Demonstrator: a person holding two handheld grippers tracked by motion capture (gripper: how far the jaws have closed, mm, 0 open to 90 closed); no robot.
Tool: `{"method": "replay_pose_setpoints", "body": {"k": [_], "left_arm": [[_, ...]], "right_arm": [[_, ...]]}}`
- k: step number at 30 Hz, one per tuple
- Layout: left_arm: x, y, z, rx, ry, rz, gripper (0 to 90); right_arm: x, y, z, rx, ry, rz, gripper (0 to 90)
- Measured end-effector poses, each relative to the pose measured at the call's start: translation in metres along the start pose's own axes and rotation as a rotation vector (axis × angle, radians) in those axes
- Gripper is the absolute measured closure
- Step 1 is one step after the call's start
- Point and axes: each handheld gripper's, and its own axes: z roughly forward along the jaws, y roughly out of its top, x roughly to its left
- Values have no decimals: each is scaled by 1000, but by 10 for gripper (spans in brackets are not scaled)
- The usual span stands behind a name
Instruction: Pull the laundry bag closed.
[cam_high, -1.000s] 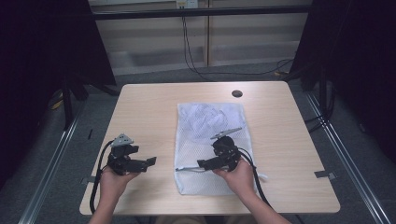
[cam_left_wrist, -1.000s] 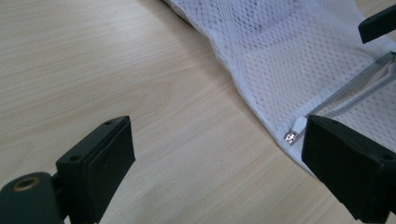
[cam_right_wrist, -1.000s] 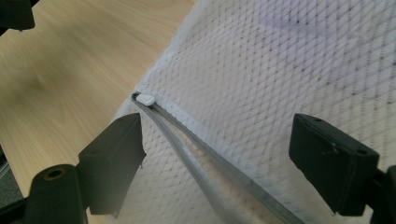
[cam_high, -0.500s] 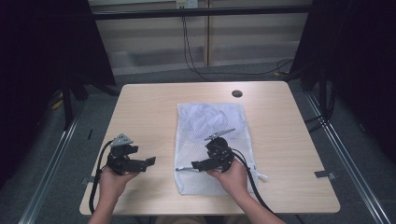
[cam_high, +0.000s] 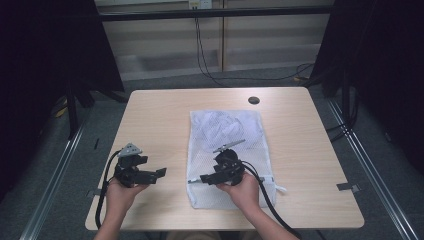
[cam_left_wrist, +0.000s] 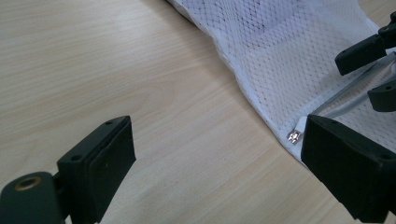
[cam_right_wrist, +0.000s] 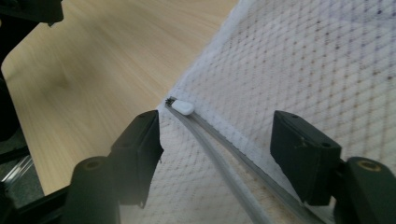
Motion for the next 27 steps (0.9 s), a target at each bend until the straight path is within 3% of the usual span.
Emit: {"method": "replay_pose_setpoints", "body": {"k": [3,7,11,17,23,27], "left_arm": [[0,0,0,-2,4,-4,97],[1,0,-1,-3,7,0,97],[1,0,-1,-3,7,0,98],[1,0,-1,-1,5,2,98],[0,0,-1,-8,9,4,100],[1,-1,-2,-15,13,-1,101]], "right_arm": [[1,0,3,-1,30,-2,363],[2,0,5,4,27,-4,385],[2,1,8,4,48,24,396],[2,1,12,2,71,26,478],[3,3,17,15,111,75,536],[4,3,21,18,124,79,582]]}}
